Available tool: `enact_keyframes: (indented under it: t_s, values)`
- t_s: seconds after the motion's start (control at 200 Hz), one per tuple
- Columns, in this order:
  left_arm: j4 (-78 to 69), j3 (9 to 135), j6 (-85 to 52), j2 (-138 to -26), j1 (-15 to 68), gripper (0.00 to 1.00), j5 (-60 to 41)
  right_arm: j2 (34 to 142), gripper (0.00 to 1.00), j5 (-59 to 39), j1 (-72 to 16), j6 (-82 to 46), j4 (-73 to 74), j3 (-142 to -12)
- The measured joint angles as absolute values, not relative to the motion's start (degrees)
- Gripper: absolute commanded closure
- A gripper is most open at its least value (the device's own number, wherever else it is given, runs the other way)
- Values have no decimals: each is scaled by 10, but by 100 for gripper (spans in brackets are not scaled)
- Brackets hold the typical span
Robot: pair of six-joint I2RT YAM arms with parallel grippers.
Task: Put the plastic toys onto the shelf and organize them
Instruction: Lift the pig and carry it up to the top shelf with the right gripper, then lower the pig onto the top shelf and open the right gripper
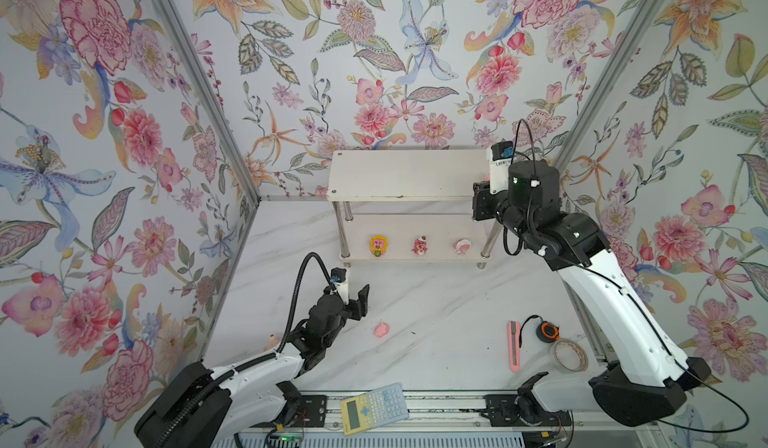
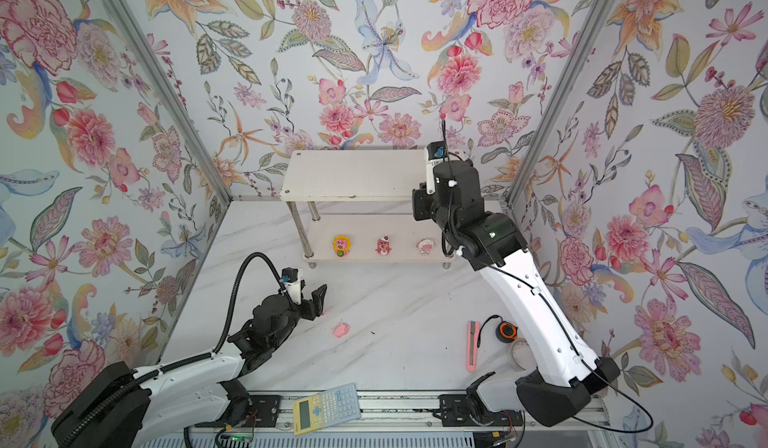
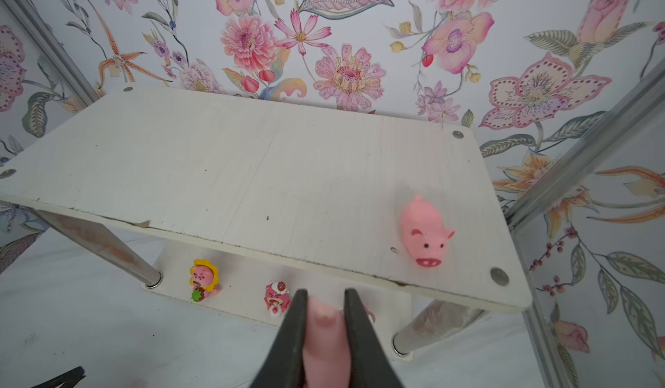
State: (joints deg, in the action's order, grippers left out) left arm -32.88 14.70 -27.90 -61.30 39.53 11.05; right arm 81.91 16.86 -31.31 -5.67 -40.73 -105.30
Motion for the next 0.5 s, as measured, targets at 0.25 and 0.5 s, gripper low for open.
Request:
enact_keyframes:
  t_s: [0.25,0.5]
  values:
    - [-325,147,-279,-609,395,25,112,919,79,136,-302,-51,-444,-1143]
    - [-325,147,-279,-615,395,25,112,956,79,127,-286,-49,-459,-1153]
